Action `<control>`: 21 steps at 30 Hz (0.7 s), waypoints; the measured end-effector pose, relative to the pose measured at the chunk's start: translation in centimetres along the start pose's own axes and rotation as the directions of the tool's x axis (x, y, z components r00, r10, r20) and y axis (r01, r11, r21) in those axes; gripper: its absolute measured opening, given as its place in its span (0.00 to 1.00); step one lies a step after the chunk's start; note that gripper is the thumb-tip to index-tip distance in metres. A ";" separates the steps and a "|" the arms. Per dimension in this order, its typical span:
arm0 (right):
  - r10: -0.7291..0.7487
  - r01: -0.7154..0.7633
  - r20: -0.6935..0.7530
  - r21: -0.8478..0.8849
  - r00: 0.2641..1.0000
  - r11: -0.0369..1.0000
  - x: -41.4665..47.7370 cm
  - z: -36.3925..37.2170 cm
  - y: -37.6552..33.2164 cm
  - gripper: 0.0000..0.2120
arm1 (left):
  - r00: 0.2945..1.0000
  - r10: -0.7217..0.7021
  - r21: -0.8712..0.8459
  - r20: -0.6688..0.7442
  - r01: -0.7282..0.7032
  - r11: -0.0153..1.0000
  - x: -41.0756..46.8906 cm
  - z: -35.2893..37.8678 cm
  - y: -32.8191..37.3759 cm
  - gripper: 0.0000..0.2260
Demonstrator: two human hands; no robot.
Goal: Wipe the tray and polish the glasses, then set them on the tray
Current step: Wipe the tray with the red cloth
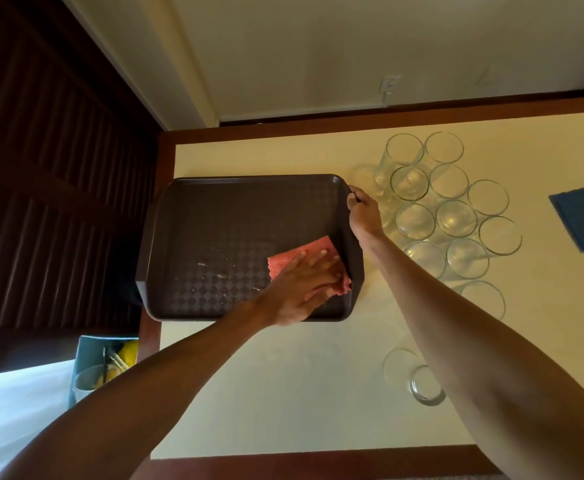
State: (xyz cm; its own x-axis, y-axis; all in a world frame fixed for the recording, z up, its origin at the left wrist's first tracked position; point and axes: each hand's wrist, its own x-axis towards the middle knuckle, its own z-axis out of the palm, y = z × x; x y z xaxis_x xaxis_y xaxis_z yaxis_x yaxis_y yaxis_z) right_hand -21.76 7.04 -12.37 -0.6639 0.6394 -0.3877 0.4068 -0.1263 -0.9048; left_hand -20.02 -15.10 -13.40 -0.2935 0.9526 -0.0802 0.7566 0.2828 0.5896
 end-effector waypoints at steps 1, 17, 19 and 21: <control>-0.004 0.004 0.003 -0.006 1.000 1.000 0.0 0.0 0.1 0.15 | 0.999 0.022 0.044 0.029 -0.024 0.999 -0.4 0.2 0.0 0.23; -0.069 0.069 0.002 -0.086 0.998 0.994 0.3 -0.1 0.7 0.15 | 0.963 -0.270 0.316 -0.028 0.264 0.911 7.0 -2.6 -2.4 0.26; -0.081 0.081 -0.006 -0.078 0.997 0.994 0.5 -0.1 0.9 0.15 | 0.950 -0.309 0.305 -0.036 0.305 0.902 7.8 -2.8 -2.1 0.26; -0.082 0.081 -0.004 -0.077 0.997 0.994 0.4 -0.1 1.1 0.15 | 0.957 -0.290 0.298 -0.009 0.280 0.913 6.9 -2.3 -1.5 0.26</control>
State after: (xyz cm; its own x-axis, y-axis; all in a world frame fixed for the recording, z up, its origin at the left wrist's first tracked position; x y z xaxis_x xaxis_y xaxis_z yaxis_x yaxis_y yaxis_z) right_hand -21.54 7.23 -13.47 -0.6925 0.6506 -0.3117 0.3984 -0.0154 -0.9171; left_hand -24.54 -9.20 -13.01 -0.5058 0.8285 -0.2405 0.7825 0.5580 0.2763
